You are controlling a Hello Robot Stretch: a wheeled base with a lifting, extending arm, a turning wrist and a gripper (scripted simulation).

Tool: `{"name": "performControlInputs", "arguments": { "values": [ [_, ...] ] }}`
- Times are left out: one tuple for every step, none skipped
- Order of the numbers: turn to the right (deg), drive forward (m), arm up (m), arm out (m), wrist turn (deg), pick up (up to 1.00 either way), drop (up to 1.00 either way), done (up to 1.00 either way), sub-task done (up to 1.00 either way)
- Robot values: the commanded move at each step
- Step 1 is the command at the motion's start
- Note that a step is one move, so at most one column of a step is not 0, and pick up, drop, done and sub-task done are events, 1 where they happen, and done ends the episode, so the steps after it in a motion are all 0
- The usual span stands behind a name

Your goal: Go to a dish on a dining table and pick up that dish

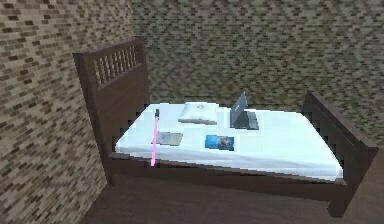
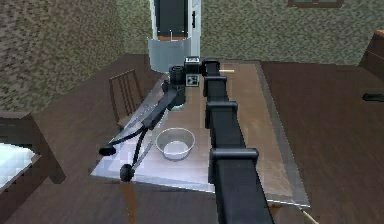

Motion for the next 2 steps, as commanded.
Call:
{"name": "performControlInputs", "arguments": {
  "values": [
    [0.0,0.00,0.00,0.00,45.0,0.00,0.00,0.00,0.00],
    [0.0,0.00,0.00,0.00,45.0,0.00,0.00,0.00,0.00]
  ]
}}
